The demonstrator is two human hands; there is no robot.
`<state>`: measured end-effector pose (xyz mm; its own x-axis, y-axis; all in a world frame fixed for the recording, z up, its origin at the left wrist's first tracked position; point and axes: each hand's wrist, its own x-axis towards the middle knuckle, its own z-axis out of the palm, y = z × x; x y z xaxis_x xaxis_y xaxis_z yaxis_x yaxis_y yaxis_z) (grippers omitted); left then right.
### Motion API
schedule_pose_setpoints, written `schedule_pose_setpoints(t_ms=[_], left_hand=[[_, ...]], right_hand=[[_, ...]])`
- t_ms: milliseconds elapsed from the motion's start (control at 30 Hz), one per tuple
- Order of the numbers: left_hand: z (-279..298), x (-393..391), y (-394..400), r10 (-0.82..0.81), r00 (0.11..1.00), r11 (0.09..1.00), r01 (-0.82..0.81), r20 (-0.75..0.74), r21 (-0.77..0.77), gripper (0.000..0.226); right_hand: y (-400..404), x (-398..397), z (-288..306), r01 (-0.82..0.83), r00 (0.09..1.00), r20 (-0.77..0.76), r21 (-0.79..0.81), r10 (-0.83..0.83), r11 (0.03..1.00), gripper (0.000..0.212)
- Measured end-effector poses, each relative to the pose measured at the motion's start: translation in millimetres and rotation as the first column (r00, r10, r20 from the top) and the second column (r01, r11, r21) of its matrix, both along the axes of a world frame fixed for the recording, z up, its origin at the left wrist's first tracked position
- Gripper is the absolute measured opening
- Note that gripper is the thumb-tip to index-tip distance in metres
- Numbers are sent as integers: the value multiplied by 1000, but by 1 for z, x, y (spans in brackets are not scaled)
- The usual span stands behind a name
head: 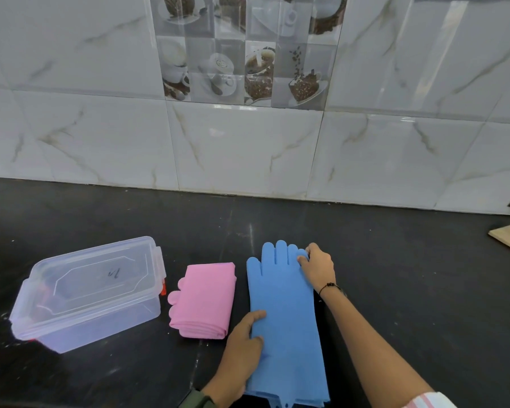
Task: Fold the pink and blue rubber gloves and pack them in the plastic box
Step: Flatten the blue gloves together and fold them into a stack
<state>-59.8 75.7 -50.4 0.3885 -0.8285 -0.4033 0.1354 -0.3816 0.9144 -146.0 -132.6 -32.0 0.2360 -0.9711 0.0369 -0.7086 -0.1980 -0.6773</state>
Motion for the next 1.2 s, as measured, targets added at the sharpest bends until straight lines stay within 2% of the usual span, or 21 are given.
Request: schedule_pose_setpoints(t_ms=[133, 233, 300, 400, 467, 600, 700, 767, 800, 833, 867, 933, 1000, 1067, 1200], left_hand=[[5, -2, 3, -157, 954, 987, 146, 255, 62, 50], [11, 0, 3, -279, 806, 960, 233, 522, 153, 59], [16, 1, 5, -302, 723, 953, 231, 621, 195, 58], [17, 2, 8, -320, 668, 947, 218, 672, 234, 56], [17, 1, 9, -311, 662, 950, 204, 682, 236, 55], [14, 0, 12, -219, 739, 975, 154, 637, 157, 50], [14, 1, 13, -119, 824, 992, 74, 554, 104, 43], [13, 2, 14, -140, 805, 989, 82, 577, 126, 40], [14, 1, 15, -166, 767, 984, 90, 620, 152, 38], [16, 0, 16, -180, 681, 982, 83, 710, 169, 36], [16, 0, 18, -176, 527, 984, 70, 832, 164, 34], [19, -2, 20, -183, 225, 981, 100, 957, 164, 41], [19, -3, 24, -269, 58, 943, 220, 962, 250, 44], [19, 6, 25, -261, -82, 889, 369, 962, 273, 47], [19, 29, 31, -223, -408, 704, 560, 885, 436, 38]], right_hand=[[5, -4, 3, 14, 1000, 22, 42, -15, 999, 15], [17, -11, 6, 2, 1000, -11, 87, -1, 996, 22], [30, -21, 8, -19, 999, -43, 151, 26, 988, 28], [54, -38, 6, -65, 995, -54, 246, 80, 967, 32], [72, -47, 5, -89, 991, -71, 296, 114, 951, 36], [108, -59, 1, -129, 981, -91, 344, 170, 930, 50], [131, -66, -2, -153, 974, -115, 290, 193, 945, 53], [143, -68, -3, -159, 964, -177, 214, 198, 964, 53], [148, -69, -4, -154, 959, -210, 178, 191, 972, 52], [152, -70, -3, -150, 955, -235, 149, 182, 977, 51], [155, -71, -3, -151, 950, -256, 125, 179, 981, 51], [160, -73, -1, -182, 931, -303, 97, 203, 979, 52], [163, -77, 2, -253, 899, -351, 68, 261, 965, 45], [164, -85, 2, -382, 834, -433, -5, 343, 924, 35], [167, -107, 1, -647, 687, -568, -196, 452, 737, 18]])
